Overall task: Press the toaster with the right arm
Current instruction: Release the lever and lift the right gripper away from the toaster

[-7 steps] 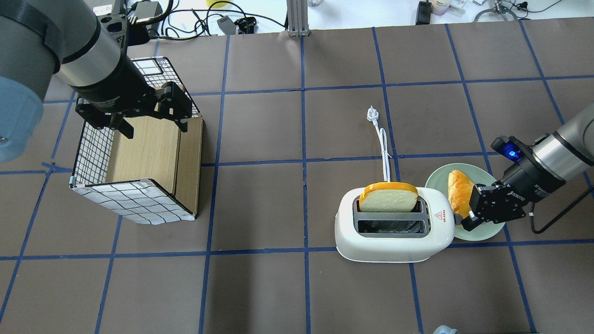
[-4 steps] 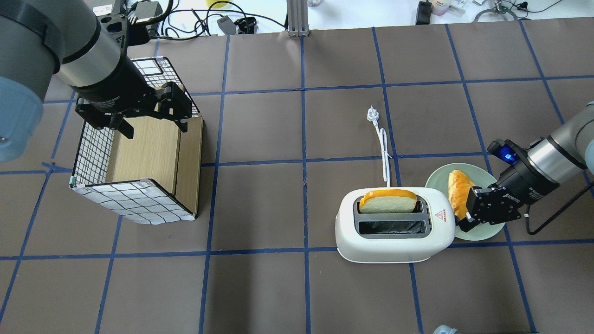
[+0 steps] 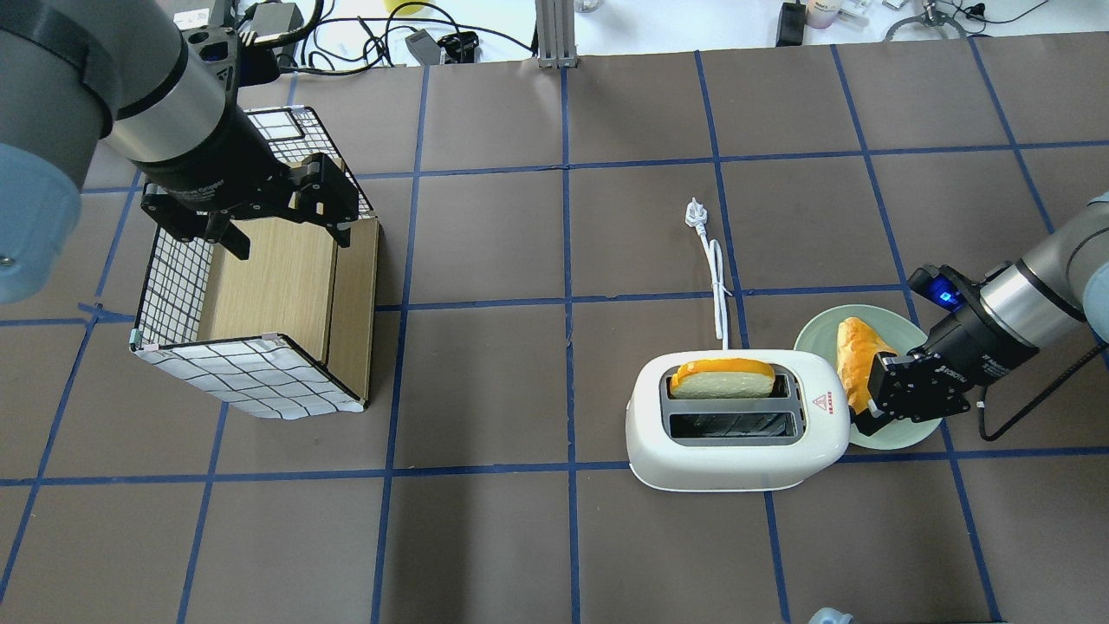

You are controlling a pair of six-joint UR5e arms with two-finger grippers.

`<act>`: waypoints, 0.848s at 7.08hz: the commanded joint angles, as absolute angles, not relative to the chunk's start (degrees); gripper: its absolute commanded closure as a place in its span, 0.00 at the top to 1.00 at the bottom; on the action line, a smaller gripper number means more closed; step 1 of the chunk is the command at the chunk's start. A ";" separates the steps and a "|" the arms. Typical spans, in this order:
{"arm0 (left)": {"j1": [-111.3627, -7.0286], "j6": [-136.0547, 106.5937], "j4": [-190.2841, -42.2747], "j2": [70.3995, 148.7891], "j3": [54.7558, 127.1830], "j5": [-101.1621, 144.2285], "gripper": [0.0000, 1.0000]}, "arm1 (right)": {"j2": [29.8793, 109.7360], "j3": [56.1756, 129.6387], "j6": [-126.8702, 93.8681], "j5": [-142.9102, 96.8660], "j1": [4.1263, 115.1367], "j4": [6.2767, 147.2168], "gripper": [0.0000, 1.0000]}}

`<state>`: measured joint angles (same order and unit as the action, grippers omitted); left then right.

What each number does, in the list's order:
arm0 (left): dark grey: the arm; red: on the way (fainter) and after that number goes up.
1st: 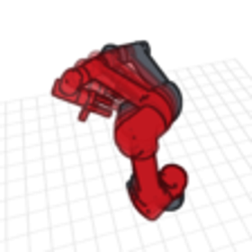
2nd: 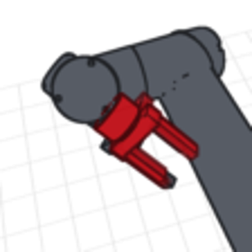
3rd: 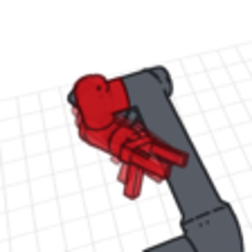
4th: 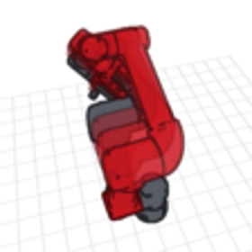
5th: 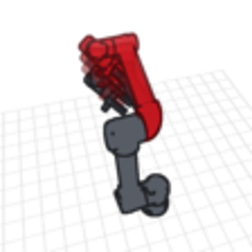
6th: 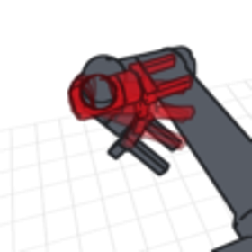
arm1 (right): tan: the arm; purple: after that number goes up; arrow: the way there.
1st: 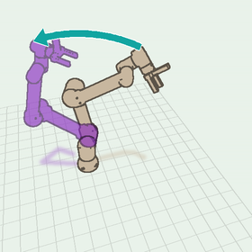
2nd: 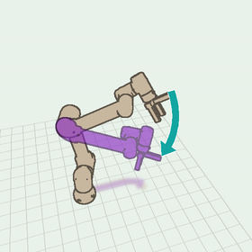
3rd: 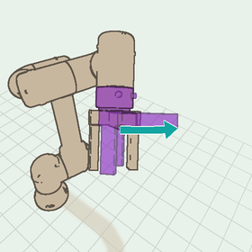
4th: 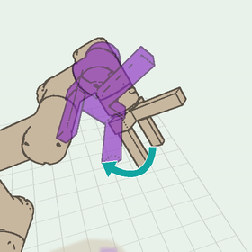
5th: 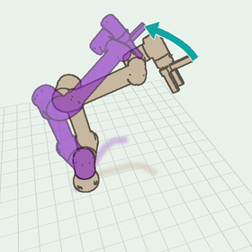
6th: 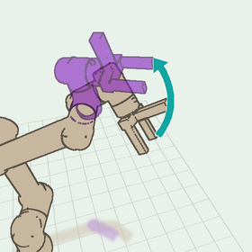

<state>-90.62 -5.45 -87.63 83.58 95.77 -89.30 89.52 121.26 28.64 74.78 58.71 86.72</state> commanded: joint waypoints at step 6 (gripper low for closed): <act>-90.62 -5.45 -87.63 83.58 95.80 -89.30 1.00 | 90.88 100.04 24.90 87.53 58.80 74.97 1.00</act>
